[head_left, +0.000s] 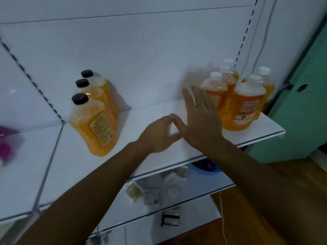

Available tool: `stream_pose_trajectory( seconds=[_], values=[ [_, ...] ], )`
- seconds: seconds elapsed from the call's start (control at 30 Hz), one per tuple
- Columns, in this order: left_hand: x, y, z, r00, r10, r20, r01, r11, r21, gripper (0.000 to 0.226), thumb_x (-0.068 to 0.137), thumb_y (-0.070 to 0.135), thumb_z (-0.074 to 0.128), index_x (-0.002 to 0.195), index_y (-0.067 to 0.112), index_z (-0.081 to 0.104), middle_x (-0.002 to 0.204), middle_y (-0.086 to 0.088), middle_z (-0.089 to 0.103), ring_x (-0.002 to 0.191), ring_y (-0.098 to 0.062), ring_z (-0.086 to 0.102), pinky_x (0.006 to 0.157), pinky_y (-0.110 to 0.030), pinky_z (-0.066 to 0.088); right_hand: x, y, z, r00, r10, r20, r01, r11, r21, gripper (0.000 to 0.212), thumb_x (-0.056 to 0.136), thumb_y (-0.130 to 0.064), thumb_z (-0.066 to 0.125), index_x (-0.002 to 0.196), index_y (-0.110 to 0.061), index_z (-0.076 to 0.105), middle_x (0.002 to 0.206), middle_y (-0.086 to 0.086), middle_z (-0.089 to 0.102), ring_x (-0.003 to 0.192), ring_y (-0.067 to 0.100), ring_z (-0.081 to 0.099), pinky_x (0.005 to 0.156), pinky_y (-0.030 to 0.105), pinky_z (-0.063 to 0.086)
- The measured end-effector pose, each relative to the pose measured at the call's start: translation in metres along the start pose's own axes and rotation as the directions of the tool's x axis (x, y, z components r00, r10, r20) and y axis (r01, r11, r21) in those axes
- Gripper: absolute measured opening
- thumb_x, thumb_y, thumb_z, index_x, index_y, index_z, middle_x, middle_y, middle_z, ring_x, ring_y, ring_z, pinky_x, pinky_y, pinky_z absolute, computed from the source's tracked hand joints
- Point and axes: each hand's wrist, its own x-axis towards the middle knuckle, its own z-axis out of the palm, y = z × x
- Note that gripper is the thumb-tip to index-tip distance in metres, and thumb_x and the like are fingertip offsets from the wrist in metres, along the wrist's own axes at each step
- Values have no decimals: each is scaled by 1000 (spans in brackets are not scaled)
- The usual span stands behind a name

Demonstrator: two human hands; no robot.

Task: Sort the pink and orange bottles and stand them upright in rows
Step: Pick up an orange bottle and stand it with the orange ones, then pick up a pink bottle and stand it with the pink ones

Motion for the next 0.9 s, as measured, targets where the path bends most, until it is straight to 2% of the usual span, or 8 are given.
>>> stream_pose_trajectory(
  seconds=[0.1, 0.17, 0.23, 0.33, 0.53, 0.63, 0.77, 0.9],
  values=[
    [-27, -7, 1, 1000, -24, 14, 24, 999, 24, 65, 90, 65, 45, 140, 24, 44, 143, 0, 51, 124, -18, 53, 107, -33, 40, -9, -17, 4, 998, -48, 38, 46, 998, 51, 74, 93, -60, 45, 148, -13, 33, 153, 16, 35, 140, 34, 32, 112, 45, 29],
    [-42, -16, 3, 999, -27, 17, 27, 1000, 5, 68, 87, 75, 36, 137, 31, 45, 137, 8, 55, 117, -14, 58, 99, -39, 50, -14, -28, 5, 995, -74, 67, 67, 993, 98, 73, 92, -59, 47, 148, -13, 34, 153, 15, 34, 141, 34, 32, 112, 45, 29],
    [-57, -19, -2, 1000, -27, 0, 27, 1000, 5, 60, 89, 71, 38, 133, 32, 48, 132, 10, 58, 111, -12, 60, 94, -37, 54, -18, -39, 5, 990, -95, 100, 81, 987, 142, 73, 92, -58, 48, 148, -14, 33, 154, 14, 32, 141, 33, 31, 111, 45, 30],
    [-75, -22, -9, 998, -35, -46, 34, 999, -20, 52, 90, 64, 43, 126, 29, 53, 123, 8, 63, 103, -13, 62, 89, -36, 55, -22, -56, 4, 982, -124, 143, 98, 980, 174, 72, 91, -59, 47, 147, -15, 34, 155, 11, 32, 142, 30, 31, 111, 44, 31],
    [-109, -43, -26, 999, -18, -27, 17, 1000, -25, 59, 88, 68, 37, 123, 25, 57, 118, 6, 66, 98, -13, 64, 83, -36, 56, -36, -96, 2, 977, -161, 141, 126, 966, 228, 73, 88, -60, 39, 143, -12, 42, 148, 11, 43, 136, 29, 41, 107, 44, 36],
    [-137, -61, -37, 1000, 1, -13, -2, 999, -53, 67, 87, 71, 35, 128, 23, 55, 125, 6, 64, 103, -13, 64, 89, -36, 55, -46, -129, 1, 978, -168, 121, 135, 961, 242, 72, 90, -60, 38, 139, -9, 47, 143, 13, 49, 131, 31, 47, 101, 45, 41],
    [-194, -92, -62, 999, 31, 29, -30, 999, -35, 60, 91, 62, 40, 133, 21, 52, 131, 2, 61, 110, -18, 61, 95, -35, 50, -68, -192, -1, 978, -203, 38, 188, 952, 240, 67, 90, -58, 42, 131, -6, 53, 132, 16, 58, 119, 35, 56, 92, 46, 48],
    [-258, -137, -94, 997, 75, -11, -74, 997, 38, 53, 94, 58, 43, 135, 26, 51, 133, 2, 59, 111, -18, 60, 95, -35, 50, -88, -265, -5, 980, -198, 9, 191, 953, 233, 65, 90, -56, 43, 134, -9, 51, 135, 13, 56, 122, 33, 53, 94, 46, 48]
  ],
)
